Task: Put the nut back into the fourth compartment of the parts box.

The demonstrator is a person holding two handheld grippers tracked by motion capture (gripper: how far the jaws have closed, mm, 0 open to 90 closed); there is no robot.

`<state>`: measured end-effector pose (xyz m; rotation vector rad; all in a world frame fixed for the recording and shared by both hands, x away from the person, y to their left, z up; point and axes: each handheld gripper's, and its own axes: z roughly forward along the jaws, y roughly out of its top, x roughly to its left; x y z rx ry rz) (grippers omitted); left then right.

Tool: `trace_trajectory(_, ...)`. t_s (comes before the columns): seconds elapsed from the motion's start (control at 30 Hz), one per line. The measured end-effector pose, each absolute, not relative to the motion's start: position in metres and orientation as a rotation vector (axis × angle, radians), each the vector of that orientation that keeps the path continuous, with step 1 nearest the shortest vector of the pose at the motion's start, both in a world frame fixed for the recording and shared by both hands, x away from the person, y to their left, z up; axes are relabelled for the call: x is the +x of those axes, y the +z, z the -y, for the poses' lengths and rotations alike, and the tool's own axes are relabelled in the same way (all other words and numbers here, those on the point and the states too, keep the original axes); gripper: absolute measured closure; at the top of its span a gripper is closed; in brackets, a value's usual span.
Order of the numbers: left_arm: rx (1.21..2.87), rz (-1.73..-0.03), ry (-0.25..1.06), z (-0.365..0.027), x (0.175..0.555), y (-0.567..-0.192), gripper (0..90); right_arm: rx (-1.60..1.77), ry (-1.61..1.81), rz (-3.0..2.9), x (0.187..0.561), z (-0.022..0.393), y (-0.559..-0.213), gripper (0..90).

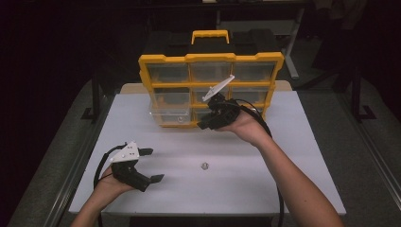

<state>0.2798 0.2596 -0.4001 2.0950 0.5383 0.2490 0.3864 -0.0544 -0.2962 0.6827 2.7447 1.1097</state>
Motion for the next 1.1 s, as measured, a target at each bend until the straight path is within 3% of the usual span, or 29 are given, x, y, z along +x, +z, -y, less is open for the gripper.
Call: trace_trajectory(1.1, 2.094, -0.527, 0.256, -0.261, 0.281, -0.398, 1.0, 0.606, 1.179, -2.706, 0.418, 0.02, -0.238, 68.9)
